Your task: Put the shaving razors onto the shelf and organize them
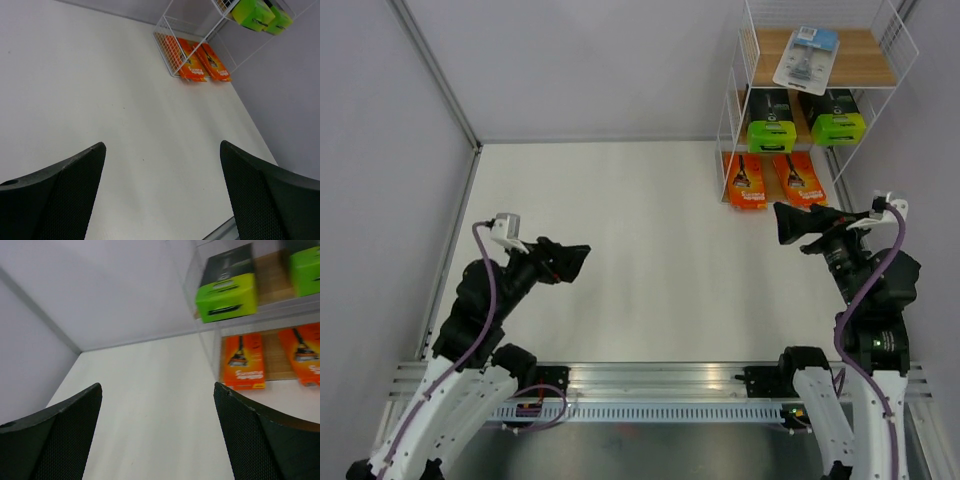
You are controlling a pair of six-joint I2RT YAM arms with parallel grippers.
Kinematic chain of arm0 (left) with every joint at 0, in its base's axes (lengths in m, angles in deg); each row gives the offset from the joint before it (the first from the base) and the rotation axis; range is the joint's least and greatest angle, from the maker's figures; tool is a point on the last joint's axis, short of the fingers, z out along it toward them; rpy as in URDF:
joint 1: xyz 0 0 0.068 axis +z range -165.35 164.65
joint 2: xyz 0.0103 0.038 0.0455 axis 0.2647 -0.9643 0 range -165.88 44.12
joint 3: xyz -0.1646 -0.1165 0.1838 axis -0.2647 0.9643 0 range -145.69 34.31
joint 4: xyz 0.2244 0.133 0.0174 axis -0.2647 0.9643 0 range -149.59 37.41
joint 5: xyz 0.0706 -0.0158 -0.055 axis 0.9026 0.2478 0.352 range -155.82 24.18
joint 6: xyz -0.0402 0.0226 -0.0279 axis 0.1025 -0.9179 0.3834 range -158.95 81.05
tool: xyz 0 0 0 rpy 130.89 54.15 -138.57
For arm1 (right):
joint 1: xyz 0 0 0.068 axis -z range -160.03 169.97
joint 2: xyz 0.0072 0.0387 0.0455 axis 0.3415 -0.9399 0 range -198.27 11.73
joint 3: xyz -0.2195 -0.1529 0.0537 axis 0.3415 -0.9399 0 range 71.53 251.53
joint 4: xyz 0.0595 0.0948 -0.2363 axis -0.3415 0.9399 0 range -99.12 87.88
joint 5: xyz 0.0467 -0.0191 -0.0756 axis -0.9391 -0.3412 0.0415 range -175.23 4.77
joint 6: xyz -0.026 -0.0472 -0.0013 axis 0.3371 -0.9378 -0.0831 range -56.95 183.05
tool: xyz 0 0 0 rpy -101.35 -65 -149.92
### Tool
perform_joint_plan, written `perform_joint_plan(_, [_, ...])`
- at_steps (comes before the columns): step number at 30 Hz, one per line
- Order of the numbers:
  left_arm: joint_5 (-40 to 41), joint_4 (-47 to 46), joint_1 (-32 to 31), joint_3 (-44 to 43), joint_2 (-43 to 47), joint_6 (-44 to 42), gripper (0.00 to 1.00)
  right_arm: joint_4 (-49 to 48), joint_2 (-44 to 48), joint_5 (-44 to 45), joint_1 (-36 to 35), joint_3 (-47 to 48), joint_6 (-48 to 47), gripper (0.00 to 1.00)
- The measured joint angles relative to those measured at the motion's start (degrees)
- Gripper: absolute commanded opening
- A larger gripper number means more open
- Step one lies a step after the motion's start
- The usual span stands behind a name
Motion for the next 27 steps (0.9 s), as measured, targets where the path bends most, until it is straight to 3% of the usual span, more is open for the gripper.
perform_joint_plan(4, [4.3,3.2,0.0,4.8,12.6,0.0,1.0,0.2,-3.9,-2.0,-14.2,0.3,-1.9,0.98])
perform_joint_plan(6, [5.9,4.8,0.0,6.1,16.5,0.0,1.0,1.1,-5.4,-2.2,-17.3,0.2,-2.8,0.98])
perform_joint_plan(10, [8.7,7.8,0.0,6.6,20.3,0.1,1.0,0.3,-1.1,0.3,-18.1,-4.7,-2.8,0.98])
perform_joint_plan(19, [16.0,12.3,0.0,8.1,25.7,1.3,1.0,-2.9,26.7,13.3,-18.1,-21.2,3.9,0.98])
perform_joint_plan(27, [19.3,13.5,0.0,9.5,27.4,3.9,1.0,-1.0,26.4,18.7,-18.1,-24.4,7.9,0.98])
